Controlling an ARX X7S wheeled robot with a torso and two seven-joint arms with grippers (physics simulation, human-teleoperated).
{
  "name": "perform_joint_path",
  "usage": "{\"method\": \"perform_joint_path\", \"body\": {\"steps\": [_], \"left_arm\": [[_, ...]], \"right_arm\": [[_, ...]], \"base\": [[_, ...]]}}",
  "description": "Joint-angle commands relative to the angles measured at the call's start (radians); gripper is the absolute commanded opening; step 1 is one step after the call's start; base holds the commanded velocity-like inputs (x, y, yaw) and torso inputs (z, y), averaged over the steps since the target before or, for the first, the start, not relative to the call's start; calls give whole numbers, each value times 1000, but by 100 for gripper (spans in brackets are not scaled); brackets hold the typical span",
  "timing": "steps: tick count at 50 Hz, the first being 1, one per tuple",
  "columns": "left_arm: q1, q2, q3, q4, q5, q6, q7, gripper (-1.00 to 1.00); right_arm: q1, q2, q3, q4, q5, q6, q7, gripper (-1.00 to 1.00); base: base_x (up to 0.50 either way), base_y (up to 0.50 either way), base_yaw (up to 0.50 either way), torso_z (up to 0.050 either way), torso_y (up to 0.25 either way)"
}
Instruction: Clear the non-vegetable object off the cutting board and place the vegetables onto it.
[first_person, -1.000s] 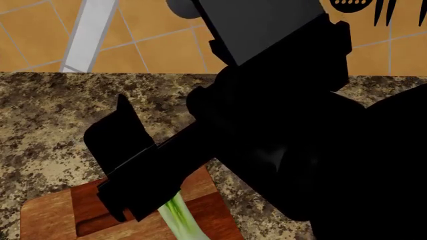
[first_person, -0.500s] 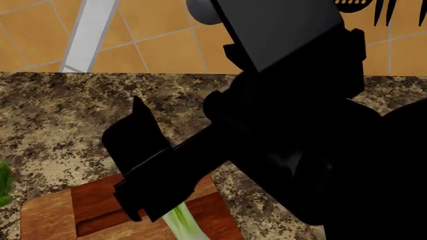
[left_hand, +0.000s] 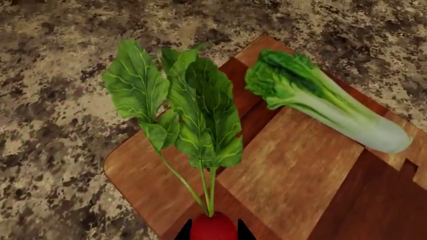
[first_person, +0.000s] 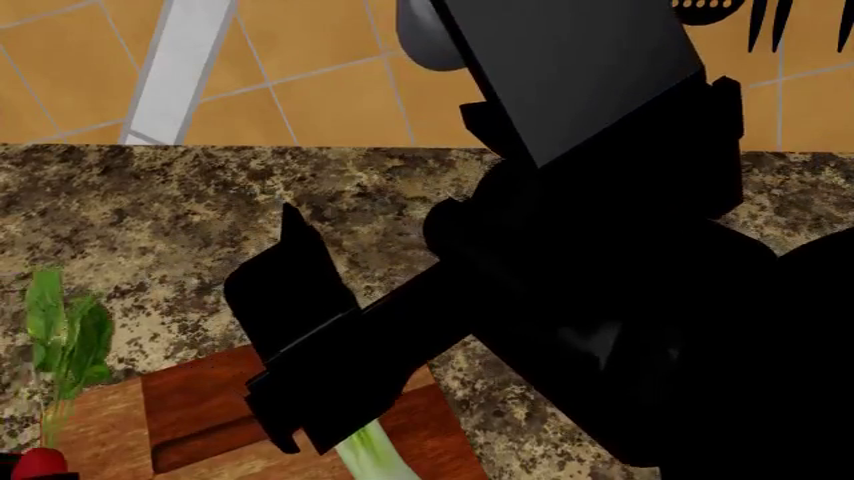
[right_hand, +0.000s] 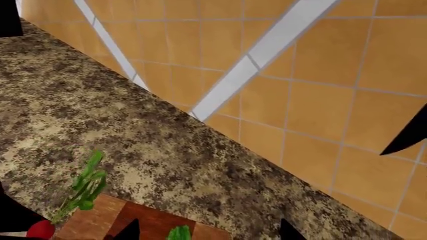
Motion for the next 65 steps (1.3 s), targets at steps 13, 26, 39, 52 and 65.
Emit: {"method": "perform_joint_path", "body": {"steps": [13,26,39,52,65], "left_arm": [[75,135,35,-31,105,76,9,-100],[137,162,57,-27,139,115,17,-100],[151,143,62,3,132,111,16,-100],[128,134,52,25,85,112,-1,100],[22,67,-17,47,15,84,-15,100]], "right_arm": [[4,24,-9,-28,34,-19,28,100],[15,27,-15,-30,45,-21,37,100],[31,35,-15,-34,59,-23,43,100],[40,34,-20,-30,59,-21,43,100],[46,40,-19,-38,63,-27,49,100]], "base": [[0,0,0,0,0],[0,0,0,0,0],[0,0,0,0,0],[0,0,0,0,0],[0,0,0,0,0]]}}
